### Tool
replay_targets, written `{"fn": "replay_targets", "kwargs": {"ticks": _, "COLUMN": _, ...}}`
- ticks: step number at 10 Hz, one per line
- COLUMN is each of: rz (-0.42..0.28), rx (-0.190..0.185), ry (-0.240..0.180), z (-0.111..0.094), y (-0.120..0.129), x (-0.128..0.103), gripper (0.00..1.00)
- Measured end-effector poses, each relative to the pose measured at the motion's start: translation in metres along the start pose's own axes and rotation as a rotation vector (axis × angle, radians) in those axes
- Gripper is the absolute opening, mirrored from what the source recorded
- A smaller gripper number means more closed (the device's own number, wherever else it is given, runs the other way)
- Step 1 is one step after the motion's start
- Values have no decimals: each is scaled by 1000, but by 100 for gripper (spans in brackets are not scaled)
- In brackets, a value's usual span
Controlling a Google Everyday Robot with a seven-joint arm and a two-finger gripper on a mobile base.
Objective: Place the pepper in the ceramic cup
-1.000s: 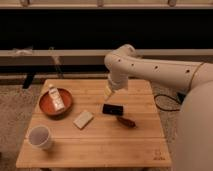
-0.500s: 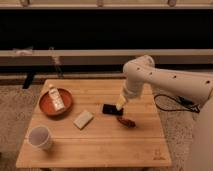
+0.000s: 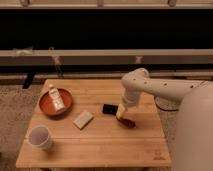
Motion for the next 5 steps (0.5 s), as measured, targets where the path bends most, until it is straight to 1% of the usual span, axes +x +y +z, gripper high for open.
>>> {"fn": "replay_targets", "kwargs": {"ticks": 2, "rz": -9, "rx": 0, "ry": 8, "z": 15, "y": 1, "x": 3, "gripper": 80}}
{"fn": "replay_targets", "kwargs": {"ticks": 3, "rz": -8, "rx": 5, "ry": 12, "z": 19, "y": 2, "x": 10, "gripper": 80}}
{"fn": "replay_targets", "kwargs": {"ticks": 5, "rz": -13, "rx": 7, "ry": 15, "z": 22, "y": 12, "x": 17, "gripper": 80}}
